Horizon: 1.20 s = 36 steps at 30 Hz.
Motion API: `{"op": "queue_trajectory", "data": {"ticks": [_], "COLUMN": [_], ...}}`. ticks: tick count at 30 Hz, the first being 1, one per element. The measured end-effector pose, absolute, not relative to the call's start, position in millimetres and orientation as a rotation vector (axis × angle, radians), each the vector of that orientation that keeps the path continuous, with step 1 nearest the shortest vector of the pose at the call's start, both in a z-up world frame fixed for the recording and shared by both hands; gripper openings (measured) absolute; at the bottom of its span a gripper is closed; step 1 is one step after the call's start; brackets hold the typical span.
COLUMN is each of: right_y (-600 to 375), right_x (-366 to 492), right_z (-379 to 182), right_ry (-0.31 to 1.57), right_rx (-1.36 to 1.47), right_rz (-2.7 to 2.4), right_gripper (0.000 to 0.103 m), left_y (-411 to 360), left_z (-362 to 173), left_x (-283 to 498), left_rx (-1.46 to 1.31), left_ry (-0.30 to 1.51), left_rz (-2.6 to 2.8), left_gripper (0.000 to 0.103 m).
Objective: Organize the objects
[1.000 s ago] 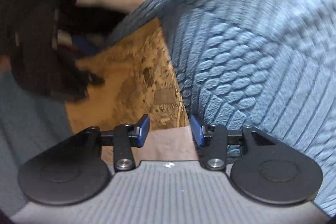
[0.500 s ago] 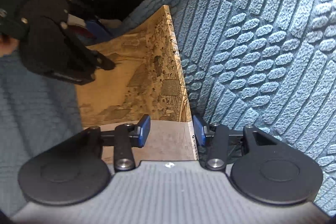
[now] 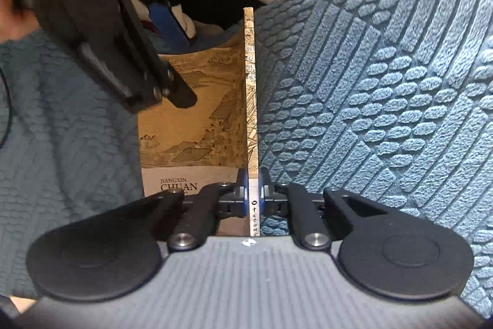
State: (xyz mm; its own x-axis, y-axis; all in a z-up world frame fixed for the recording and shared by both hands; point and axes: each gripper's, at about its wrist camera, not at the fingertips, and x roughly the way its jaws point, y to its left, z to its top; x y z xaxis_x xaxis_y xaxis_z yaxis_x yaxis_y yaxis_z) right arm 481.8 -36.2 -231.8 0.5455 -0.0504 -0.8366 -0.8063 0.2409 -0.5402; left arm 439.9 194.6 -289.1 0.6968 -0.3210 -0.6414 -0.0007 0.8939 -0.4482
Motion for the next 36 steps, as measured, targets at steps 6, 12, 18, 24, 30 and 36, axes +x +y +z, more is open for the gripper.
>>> {"op": "queue_trajectory", "data": {"ticks": [6,12,18,24,30,36], "right_y": [-40.4,-41.4,-39.1,-39.4,-39.3,-37.7], "right_x": [463.5,440.7,411.6,391.5,374.2,374.2], "right_z": [-220.3,-215.1,-220.7,-207.3,-233.2,-238.0], "right_ry": [0.821,0.764,0.707,0.682,0.65,0.652], "right_rx": [-1.249,-1.288,-1.34,-1.38,-1.419,-1.379], "right_rz": [0.6,0.581,0.564,0.577,0.602,0.588], "right_gripper": [0.01,0.01,0.01,0.01,0.01,0.012], "left_y": [209.5,216.7,214.2,222.7,218.7,213.6], "left_z": [-276.8,-276.4,-297.8,-326.8,-342.6,-344.0], "left_x": [431.9,431.2,432.6,439.6,447.9,441.6], "left_rx": [-0.699,-0.904,-1.08,-1.226,-1.222,-1.245], "left_ry": [0.735,0.713,0.764,0.773,0.849,0.862], "left_rz": [-0.261,-0.344,-0.281,-0.262,-0.273,-0.285], "left_gripper": [0.066,0.067,0.066,0.064,0.041,0.023]}}
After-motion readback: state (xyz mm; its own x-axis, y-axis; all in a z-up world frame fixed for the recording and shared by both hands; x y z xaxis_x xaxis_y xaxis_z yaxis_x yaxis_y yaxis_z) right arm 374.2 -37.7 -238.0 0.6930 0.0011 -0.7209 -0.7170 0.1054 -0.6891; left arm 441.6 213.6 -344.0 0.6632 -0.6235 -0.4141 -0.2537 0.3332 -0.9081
